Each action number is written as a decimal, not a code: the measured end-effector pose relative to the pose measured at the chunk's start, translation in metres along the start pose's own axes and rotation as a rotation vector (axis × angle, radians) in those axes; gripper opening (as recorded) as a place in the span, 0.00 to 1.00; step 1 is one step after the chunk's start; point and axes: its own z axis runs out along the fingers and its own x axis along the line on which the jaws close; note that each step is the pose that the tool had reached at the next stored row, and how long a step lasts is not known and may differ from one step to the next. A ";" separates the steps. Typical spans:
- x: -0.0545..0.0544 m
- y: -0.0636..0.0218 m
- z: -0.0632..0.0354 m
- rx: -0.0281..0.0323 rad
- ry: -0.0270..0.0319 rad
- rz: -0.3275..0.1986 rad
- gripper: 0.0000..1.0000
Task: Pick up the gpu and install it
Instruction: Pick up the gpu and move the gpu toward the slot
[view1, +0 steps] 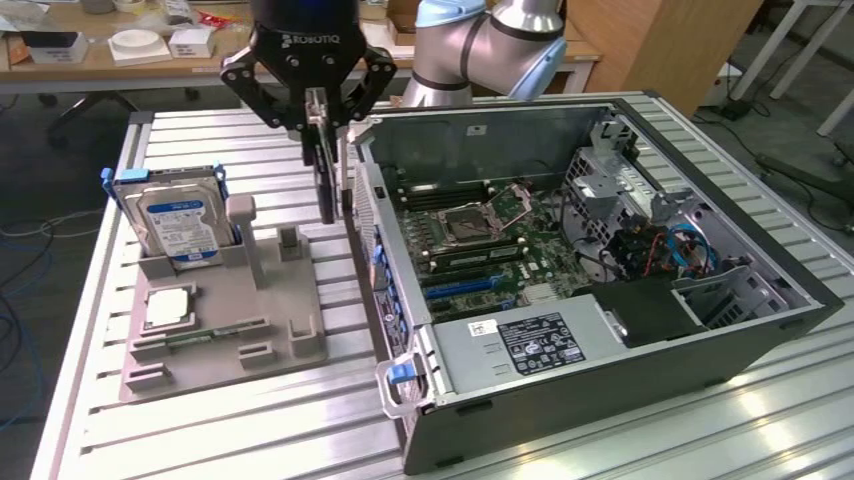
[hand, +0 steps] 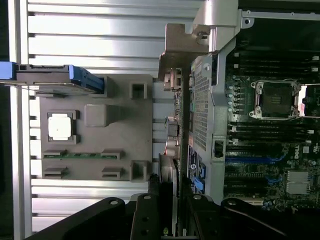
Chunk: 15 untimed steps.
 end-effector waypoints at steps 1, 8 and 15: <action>-0.002 0.0000 0.0000 0.0000 -0.0001 0.000 0.26; -0.007 0.0000 -0.0037 -0.0001 -0.0001 0.000 0.26; -0.021 -0.0001 -0.0036 -0.0002 -0.0001 0.000 0.26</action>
